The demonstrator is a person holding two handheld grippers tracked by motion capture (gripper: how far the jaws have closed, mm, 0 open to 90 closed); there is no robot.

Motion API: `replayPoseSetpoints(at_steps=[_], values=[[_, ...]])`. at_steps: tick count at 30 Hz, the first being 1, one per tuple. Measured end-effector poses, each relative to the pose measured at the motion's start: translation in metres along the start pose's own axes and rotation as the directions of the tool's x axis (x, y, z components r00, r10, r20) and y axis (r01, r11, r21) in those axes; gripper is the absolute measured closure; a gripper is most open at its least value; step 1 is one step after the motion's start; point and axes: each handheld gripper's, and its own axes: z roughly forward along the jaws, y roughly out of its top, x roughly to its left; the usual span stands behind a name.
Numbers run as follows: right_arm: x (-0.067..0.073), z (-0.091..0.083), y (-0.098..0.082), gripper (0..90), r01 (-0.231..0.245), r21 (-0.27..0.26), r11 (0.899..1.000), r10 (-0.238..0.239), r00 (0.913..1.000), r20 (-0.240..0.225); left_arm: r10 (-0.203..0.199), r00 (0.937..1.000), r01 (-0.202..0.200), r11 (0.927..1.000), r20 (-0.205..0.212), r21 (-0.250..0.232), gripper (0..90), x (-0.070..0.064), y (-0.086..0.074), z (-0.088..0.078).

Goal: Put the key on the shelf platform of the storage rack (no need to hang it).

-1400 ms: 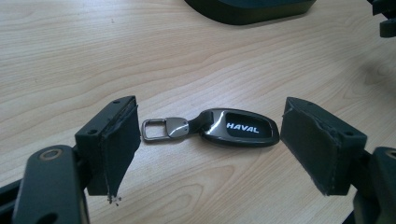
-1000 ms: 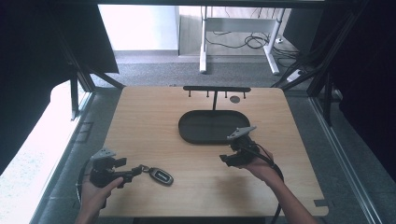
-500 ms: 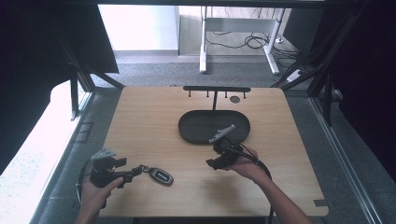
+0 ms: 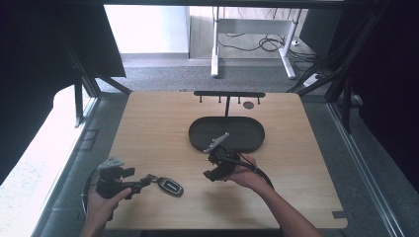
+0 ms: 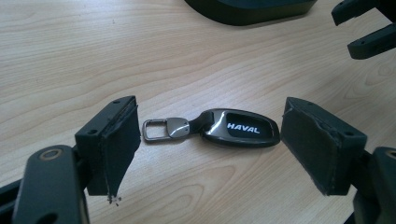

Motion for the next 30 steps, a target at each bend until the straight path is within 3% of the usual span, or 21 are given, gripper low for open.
replayPoseSetpoints(at_steps=[30], values=[[0.036, 0.029, 0.042, 39.3, 0.096, 0.029, 0.995, -0.094, 0.9934, -0.065, 0.000, 1.0000, 0.000, 1.0000, -0.004, 0.006, 20.2, 0.000, 0.000, 0.000]])
